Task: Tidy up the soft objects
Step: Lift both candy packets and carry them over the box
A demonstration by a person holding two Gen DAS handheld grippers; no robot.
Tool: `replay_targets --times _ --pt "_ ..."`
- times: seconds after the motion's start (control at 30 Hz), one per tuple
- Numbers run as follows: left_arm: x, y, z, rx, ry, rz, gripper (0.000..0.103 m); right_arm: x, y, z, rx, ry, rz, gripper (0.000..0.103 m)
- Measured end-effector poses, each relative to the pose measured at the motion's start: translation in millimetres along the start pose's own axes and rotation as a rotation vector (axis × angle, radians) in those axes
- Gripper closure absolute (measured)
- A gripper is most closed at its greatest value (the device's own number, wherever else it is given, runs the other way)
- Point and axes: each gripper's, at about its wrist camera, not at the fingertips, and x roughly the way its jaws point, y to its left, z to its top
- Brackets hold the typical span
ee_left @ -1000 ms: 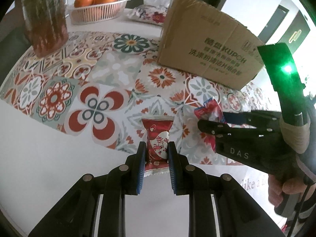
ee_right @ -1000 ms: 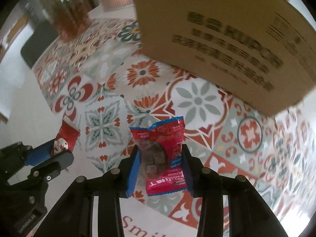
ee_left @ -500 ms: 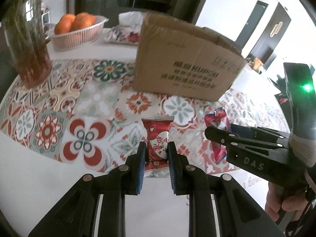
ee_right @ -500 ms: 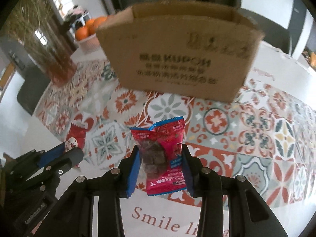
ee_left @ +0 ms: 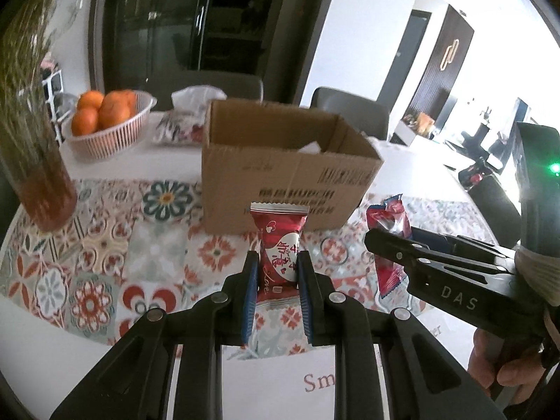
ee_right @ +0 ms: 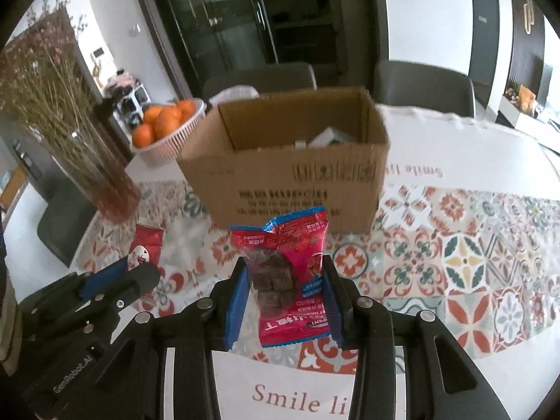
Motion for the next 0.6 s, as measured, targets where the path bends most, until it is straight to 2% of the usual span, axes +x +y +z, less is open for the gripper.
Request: replay_targets --times 0.27,0.6 --pt "-11 -3 25 0.027 -0.052 -0.020 0.081 -20 3 19 0.014 -0.075 0.002 0.063" --pt "-11 -4 57 0.069 -0.098 -0.009 0.081 -27 5 45 0.010 -0.138 0.003 0.063"
